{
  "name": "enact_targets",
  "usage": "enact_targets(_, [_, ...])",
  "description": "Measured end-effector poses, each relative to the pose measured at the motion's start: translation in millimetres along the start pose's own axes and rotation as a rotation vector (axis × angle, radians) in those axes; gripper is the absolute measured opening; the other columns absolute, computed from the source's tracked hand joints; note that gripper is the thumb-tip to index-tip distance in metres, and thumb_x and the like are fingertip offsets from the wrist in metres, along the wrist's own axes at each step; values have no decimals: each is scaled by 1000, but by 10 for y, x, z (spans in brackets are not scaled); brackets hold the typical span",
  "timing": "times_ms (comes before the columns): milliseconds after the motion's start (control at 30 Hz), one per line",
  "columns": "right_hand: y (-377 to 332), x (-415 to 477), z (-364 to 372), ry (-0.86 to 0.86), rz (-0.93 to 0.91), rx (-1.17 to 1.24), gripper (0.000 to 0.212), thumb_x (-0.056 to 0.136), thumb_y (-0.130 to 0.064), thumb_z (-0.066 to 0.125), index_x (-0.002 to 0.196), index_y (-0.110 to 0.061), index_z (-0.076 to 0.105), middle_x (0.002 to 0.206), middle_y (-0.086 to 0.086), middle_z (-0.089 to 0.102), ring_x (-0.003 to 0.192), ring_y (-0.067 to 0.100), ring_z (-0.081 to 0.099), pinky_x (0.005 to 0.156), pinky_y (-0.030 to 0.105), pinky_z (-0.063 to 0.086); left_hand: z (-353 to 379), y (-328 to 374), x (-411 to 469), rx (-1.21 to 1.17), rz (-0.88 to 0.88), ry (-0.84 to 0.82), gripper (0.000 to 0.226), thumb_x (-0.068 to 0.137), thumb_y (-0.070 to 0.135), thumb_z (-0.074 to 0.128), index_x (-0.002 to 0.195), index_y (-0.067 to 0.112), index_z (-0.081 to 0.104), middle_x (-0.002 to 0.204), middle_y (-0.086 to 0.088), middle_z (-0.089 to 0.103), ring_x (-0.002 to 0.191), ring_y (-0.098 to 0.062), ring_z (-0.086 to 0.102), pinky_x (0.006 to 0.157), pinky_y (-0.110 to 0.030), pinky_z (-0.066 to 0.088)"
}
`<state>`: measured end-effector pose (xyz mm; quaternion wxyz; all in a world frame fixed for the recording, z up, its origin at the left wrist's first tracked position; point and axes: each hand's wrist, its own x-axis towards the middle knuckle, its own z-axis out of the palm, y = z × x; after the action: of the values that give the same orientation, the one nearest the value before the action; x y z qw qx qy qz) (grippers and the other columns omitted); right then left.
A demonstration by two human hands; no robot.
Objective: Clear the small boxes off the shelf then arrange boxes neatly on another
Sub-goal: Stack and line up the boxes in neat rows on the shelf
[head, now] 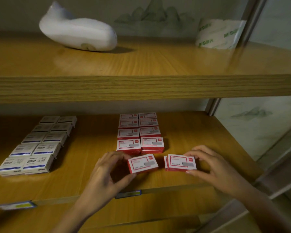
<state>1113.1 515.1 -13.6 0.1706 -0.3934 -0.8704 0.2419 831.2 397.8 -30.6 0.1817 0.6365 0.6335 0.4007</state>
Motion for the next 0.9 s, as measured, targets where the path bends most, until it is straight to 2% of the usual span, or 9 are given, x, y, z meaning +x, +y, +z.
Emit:
enact_targets(100, [49, 76, 10, -5, 13, -6, 42, 76, -35, 66, 116, -29, 53, 115, -18, 46, 111, 0, 44, 86, 24, 49, 10, -32, 118, 7, -24, -44, 42, 66, 58, 57, 104, 42, 49, 113, 17, 51, 112, -3, 44, 93, -35, 45])
enact_targets(200, [77, 124, 21, -16, 17, -1, 44, 76, -35, 67, 117, -27, 54, 115, -16, 47, 109, 1, 45, 87, 27, 48, 29, -77, 162, -9, -45, -71, 40, 66, 53, 59, 103, 40, 49, 113, 11, 52, 113, -8, 46, 93, -40, 47])
enact_targets(400, [80, 155, 8, -35, 20, 32, 44, 74, -33, 69, 115, -27, 55, 114, -15, 48, 108, 2, 47, 87, 24, 48, 68, -124, 146, 26, -67, -92, 41, 65, 53, 63, 101, 43, 45, 110, 20, 48, 110, -4, 47, 91, -35, 49])
enact_targets(467, [94, 152, 7, -43, 28, 54, 47, 72, -35, 71, 115, -28, 54, 116, -17, 48, 109, 2, 47, 86, 21, 48, 93, -115, 144, 53, -90, -87, 51, 61, 58, 63, 105, 39, 46, 111, 18, 48, 110, -5, 47, 91, -33, 49])
enact_targets(533, [109, 145, 13, -47, 55, 62, 49, 70, -35, 73, 114, -33, 51, 114, -20, 48, 105, 2, 49, 81, 18, 49, 121, -112, 147, 94, -116, -65, 56, 63, 54, 68, 110, 33, 47, 113, 13, 49, 110, -8, 47, 91, -33, 48])
enact_targets(633, [130, 134, 35, -43, 102, 88, 50, 70, -30, 74, 109, -44, 46, 107, -23, 52, 99, 1, 51, 75, 16, 48, 143, -125, 150, 117, -130, -27, 51, 68, 43, 72, 112, 30, 49, 112, 10, 50, 109, -9, 47, 91, -29, 47])
enact_targets(767, [124, 138, 71, -28, 115, 142, 51, 70, -26, 75, 106, -47, 45, 103, -24, 55, 99, 0, 53, 73, 12, 49, 67, -156, 138, 94, -129, -47, 48, 66, 43, 71, 108, 32, 50, 108, 10, 51, 107, -9, 48, 89, -28, 48])
enact_targets(900, [55, 199, 156, -47, 114, 148, 52, 70, -29, 74, 109, -47, 46, 109, -20, 56, 104, 2, 52, 81, 20, 51, -108, -268, 101, 56, -146, -88, 51, 60, 52, 62, 106, 37, 49, 111, 7, 52, 111, -11, 49, 90, -34, 50])
